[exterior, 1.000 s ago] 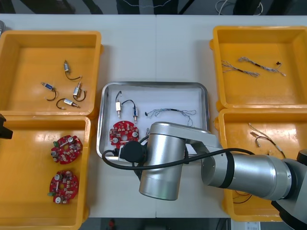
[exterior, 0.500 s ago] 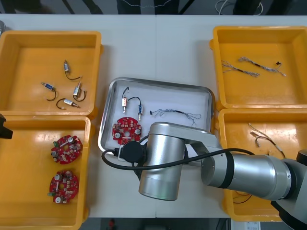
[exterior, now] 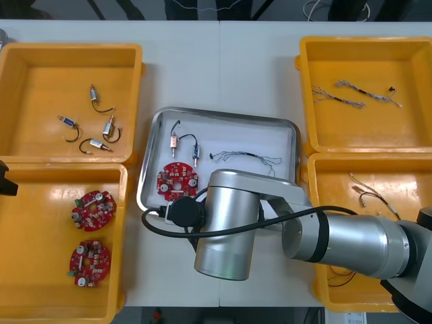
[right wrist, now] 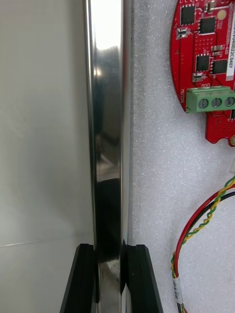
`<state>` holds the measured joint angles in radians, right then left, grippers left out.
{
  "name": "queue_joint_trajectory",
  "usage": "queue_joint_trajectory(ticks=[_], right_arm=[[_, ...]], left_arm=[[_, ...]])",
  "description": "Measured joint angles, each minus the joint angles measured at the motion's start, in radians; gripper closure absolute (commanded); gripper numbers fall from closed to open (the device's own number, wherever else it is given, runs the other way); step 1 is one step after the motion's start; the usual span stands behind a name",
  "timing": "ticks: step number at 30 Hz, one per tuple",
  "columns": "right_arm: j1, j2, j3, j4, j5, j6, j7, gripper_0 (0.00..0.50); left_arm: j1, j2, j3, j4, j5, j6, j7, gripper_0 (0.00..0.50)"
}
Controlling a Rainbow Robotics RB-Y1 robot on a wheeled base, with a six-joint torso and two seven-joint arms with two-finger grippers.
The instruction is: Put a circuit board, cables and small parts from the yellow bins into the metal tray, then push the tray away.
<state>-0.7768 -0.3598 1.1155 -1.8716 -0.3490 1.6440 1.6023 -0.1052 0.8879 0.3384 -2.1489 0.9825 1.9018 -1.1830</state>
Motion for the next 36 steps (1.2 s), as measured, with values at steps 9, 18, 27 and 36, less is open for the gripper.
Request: queue_joint_trajectory(ticks=[9,18,27,36], right_arm=[[-0.042,-0.002,0.012,0.0,0.0,0.0,0.05,0.5],[-0.082,-0.031,0.028,0.0,0.003,-0.023,0.054,0.5],[-0.123,-0.048,0.031,0.003,0.019,-0.024,0.055,0.5],[-0.176,-0.049,0.031,0.061,0.039,-0.061,0.069,0.5]], left_arm=[[0.0,0.0,0.0,0.0,0.0,0.0,0.0,0.0],[0.0,0.0,0.0,0.0,0.0,0.0,0.0,0.0],[0.0,0.0,0.0,0.0,0.0,0.0,0.0,0.0],[0.0,0.0,0.0,0.0,0.0,0.0,-0.001,0.0]])
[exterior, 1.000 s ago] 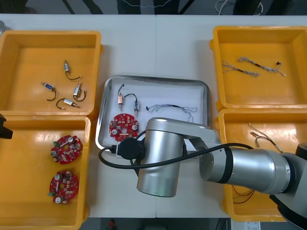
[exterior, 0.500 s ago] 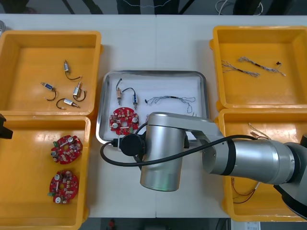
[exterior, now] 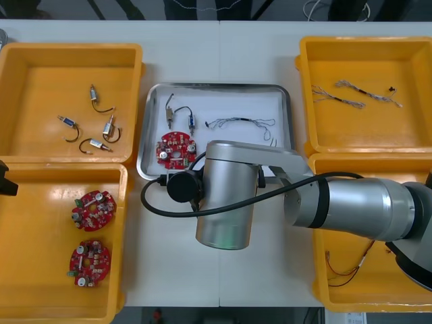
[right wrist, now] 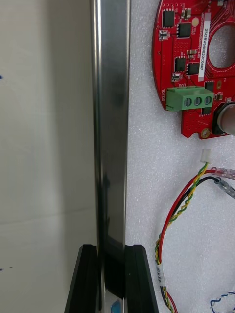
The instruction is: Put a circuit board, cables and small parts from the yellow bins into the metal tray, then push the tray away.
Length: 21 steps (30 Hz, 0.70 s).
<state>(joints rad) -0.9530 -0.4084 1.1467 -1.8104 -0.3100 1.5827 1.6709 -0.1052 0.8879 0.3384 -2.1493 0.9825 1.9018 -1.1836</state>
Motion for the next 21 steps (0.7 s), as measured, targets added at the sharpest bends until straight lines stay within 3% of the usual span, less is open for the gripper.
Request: queue_joint_trajectory(ticks=[21], right_arm=[[-0.08,0.005,0.0,0.201,0.057,-0.114,0.05,0.5]], left_arm=[[0.0,0.0,0.0,0.0,0.0,0.0,-0.001,0.0]])
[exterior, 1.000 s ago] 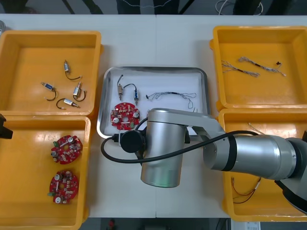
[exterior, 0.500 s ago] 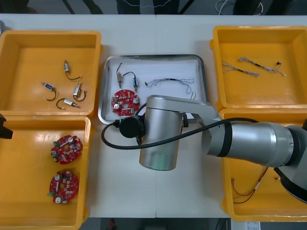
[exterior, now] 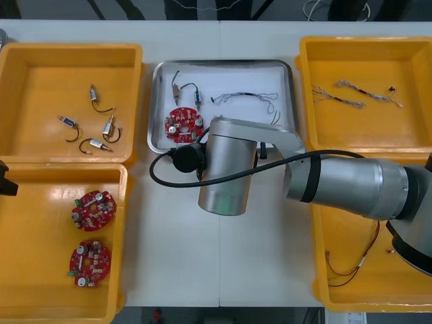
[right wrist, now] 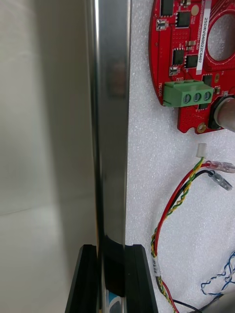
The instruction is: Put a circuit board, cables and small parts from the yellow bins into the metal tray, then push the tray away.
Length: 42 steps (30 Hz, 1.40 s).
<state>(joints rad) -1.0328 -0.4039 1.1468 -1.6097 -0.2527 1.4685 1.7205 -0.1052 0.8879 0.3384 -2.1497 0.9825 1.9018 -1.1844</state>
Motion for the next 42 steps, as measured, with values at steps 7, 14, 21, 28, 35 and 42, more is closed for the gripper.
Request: queue_joint_trajectory(ticks=[7,14,21,28,35,42], right_arm=[[-0.028,0.005,-0.001,0.09,0.002,-0.084,0.043,0.5],[-0.05,0.018,-0.011,0.149,0.003,-0.104,0.048,0.5],[-0.069,0.036,-0.026,0.23,0.005,-0.164,0.061,0.5],[-0.082,0.064,-0.05,0.305,0.016,-0.209,0.062,0.5],[-0.098,0.083,-0.076,0.375,0.018,-0.262,0.062,0.5],[-0.1,0.087,-0.084,0.403,0.035,-0.296,0.062,0.5]], left_arm=[[0.0,0.0,0.0,0.0,0.0,0.0,0.0,0.0],[0.0,0.0,0.0,0.0,0.0,0.0,-0.001,0.0],[0.0,0.0,0.0,0.0,0.0,0.0,-0.001,0.0],[0.0,0.0,0.0,-0.001,0.0,0.0,-0.002,0.0],[0.0,0.0,0.0,-0.001,0.0,0.0,-0.002,0.0],[0.0,0.0,0.0,-0.001,0.0,0.0,-0.002,0.0]])
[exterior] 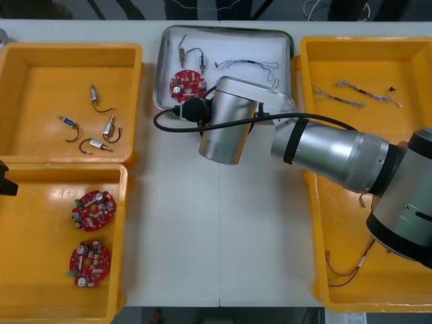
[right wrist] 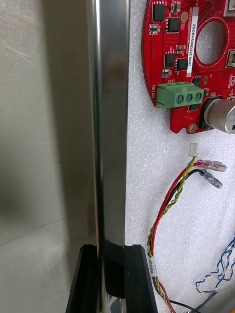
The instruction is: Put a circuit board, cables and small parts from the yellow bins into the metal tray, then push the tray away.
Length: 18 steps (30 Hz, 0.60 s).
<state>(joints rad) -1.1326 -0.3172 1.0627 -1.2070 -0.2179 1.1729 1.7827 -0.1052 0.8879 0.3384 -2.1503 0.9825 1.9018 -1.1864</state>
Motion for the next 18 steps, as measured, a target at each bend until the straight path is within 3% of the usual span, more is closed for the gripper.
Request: queue_joint_trajectory(ticks=[3,4,5,6,7,18], right_arm=[[-0.001,0.0,0.0,0.003,0.001,-0.004,0.0,0.489],[-0.001,0.0,0.0,0.003,0.001,-0.004,0.0,0.394],[-0.001,0.0,0.0,0.003,0.001,-0.004,0.0,0.21],[-0.001,0.0,0.0,0.003,0.002,-0.004,0.001,0.132],[-0.001,0.0,0.0,0.003,0.002,-0.004,0.001,0.016],[-0.001,0.007,-0.057,-0.009,0.002,0.054,0.06,0.0]], left_arm=[[0.0,0.0,0.0,0.0,0.0,0.0,0.0,0.0],[0.0,0.0,0.0,0.0,0.0,0.0,0.0,0.0],[0.0,0.0,0.0,0.0,0.0,0.0,0.0,0.0],[0.0,0.0,0.0,0.0,0.0,0.0,0.0,0.0],[0.0,0.0,0.0,0.0,0.0,0.0,0.0,0.0],[0.0,0.0,0.0,0.0,0.0,0.0,0.0,0.0]])
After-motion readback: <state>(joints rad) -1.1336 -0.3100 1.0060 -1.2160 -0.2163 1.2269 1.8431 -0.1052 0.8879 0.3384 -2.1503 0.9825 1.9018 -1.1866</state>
